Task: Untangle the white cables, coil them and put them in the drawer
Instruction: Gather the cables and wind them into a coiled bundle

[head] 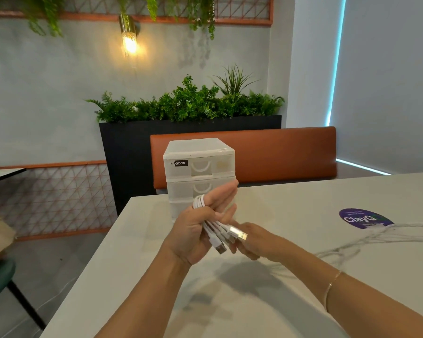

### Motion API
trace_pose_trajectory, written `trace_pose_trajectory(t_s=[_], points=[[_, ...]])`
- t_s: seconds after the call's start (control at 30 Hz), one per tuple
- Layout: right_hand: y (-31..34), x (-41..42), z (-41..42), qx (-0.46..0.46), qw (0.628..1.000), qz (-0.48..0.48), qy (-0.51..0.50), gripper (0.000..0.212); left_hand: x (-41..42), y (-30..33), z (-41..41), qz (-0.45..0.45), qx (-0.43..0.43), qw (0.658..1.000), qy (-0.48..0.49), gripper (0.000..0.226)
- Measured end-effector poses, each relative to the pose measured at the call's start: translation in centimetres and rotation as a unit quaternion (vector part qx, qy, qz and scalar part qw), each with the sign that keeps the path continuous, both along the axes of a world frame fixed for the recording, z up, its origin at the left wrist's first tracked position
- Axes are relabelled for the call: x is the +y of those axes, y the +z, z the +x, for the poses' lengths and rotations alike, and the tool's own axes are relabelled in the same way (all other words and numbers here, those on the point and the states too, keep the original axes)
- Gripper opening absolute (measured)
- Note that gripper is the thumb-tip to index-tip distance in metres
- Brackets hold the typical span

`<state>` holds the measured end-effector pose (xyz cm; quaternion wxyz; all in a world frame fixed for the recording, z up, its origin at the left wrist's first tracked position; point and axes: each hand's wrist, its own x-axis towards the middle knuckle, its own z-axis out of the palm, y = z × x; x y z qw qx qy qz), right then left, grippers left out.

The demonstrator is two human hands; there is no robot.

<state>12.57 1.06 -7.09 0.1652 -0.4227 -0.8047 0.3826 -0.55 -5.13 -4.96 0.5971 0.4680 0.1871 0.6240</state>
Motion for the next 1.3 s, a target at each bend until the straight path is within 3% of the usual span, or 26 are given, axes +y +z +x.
trace_pose_trajectory(t_s=[0.07,0.2,0.4,0.6,0.77,1.07,1.2,1.3], points=[[-0.4,-0.1,0.2,-0.069,0.997,0.038,0.0,0.04,0.2,-0.2,-0.4,-0.019,0.023,0.998,0.05,0.051],[1.2,-1.4,1.9,-0.121,0.986,0.11,0.028,0.038,0.2,-0.4,-0.8,-0.049,0.121,0.987,0.096,0.059],[4.7,-1.9,5.7,-0.281,0.938,0.195,0.057,0.022,0.4,-0.6,-1.3,-0.057,0.333,0.933,0.128,0.057],[8.3,-2.6,6.8,-0.296,0.933,0.203,0.035,0.03,0.9,-1.2,-0.1,-0.049,0.509,0.852,0.113,0.069],[10.5,-2.9,7.0,-0.218,0.935,0.281,-0.005,0.035,0.8,-1.0,0.5,-0.019,0.613,0.775,0.154,0.056],[11.4,-2.5,4.0,-0.137,0.922,0.361,-0.004,0.047,-0.1,-0.8,1.2,-0.012,0.575,0.81,0.115,0.053],[11.0,-1.2,3.2,-0.102,0.924,0.369,-0.024,0.051,-0.2,-1.5,1.6,-0.034,0.434,0.9,0.028,0.042],[10.6,-0.3,2.6,-0.1,0.926,0.362,-0.041,0.052,-0.3,-1.6,2.0,-0.078,0.301,0.95,-0.019,0.058]])
